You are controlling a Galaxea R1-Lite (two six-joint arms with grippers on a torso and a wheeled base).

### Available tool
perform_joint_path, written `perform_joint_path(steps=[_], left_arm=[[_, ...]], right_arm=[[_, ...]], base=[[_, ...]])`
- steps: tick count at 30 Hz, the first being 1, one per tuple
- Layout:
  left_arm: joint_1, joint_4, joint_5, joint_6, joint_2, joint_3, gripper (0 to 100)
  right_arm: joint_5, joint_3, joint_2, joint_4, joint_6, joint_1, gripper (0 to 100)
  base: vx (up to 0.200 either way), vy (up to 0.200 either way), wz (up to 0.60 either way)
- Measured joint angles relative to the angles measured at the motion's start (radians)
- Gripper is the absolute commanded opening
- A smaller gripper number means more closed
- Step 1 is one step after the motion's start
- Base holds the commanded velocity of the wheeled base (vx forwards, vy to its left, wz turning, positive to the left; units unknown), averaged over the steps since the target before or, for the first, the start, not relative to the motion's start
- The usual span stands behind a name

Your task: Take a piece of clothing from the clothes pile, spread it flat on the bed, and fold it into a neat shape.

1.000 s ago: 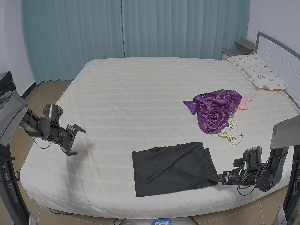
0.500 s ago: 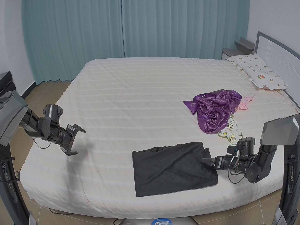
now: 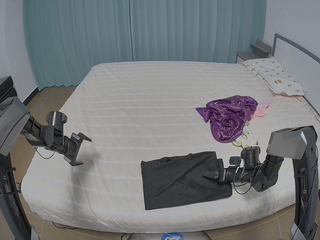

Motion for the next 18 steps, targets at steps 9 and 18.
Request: perform_joint_path(steps=[9,18], left_arm=[[0.000,0.000,-0.001,0.000,0.000,0.001,100],[-0.002,0.000,-0.002,0.002,0.000,0.003,100]], right_arm=[[-0.007,-0.018,0.020,0.010,0.004,0.042,0],[-0.009,0.028,0.006,-0.054,0.050,0.026,0]], base=[[0.000,0.000,0.00],[0.000,0.000,0.00]])
